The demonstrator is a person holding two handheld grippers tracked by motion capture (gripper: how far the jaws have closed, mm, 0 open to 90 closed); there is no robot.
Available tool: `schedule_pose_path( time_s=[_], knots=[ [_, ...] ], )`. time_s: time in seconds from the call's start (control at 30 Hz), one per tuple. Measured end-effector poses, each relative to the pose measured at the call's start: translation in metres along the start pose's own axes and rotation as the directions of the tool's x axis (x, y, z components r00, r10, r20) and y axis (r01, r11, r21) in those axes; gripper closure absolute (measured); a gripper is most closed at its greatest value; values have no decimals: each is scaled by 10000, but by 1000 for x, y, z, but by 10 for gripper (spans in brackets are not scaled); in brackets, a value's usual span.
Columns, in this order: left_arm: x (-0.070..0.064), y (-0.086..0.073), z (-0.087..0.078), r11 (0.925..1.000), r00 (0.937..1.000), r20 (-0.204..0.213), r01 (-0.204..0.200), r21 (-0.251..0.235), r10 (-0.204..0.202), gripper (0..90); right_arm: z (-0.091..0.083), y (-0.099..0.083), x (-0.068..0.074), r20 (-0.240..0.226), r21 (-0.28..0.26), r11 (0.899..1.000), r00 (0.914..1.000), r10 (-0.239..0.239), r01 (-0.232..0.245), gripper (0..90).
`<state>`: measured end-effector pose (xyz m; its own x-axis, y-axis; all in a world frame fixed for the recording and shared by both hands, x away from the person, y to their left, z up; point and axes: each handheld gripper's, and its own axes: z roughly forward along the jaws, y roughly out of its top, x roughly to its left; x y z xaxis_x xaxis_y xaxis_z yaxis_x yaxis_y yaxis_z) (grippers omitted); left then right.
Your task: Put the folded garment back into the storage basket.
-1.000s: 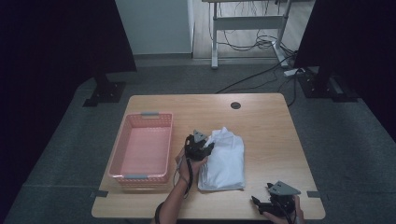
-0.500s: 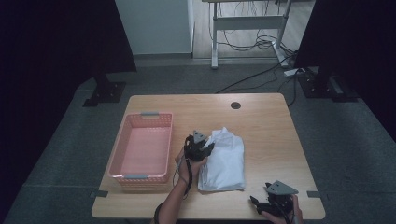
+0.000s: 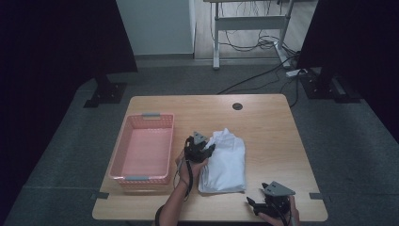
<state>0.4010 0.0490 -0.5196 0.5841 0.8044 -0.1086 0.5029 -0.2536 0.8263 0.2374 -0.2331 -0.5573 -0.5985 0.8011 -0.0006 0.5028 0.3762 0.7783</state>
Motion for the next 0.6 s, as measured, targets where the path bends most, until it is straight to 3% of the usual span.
schedule_pose_path(
  time_s=[0.6],
  knots=[
    [5,-3,-8,9988,9989,223,429,-237,-424,739,11,14,17,-126,-108,9996,9995,-280,279,179]
  ],
)
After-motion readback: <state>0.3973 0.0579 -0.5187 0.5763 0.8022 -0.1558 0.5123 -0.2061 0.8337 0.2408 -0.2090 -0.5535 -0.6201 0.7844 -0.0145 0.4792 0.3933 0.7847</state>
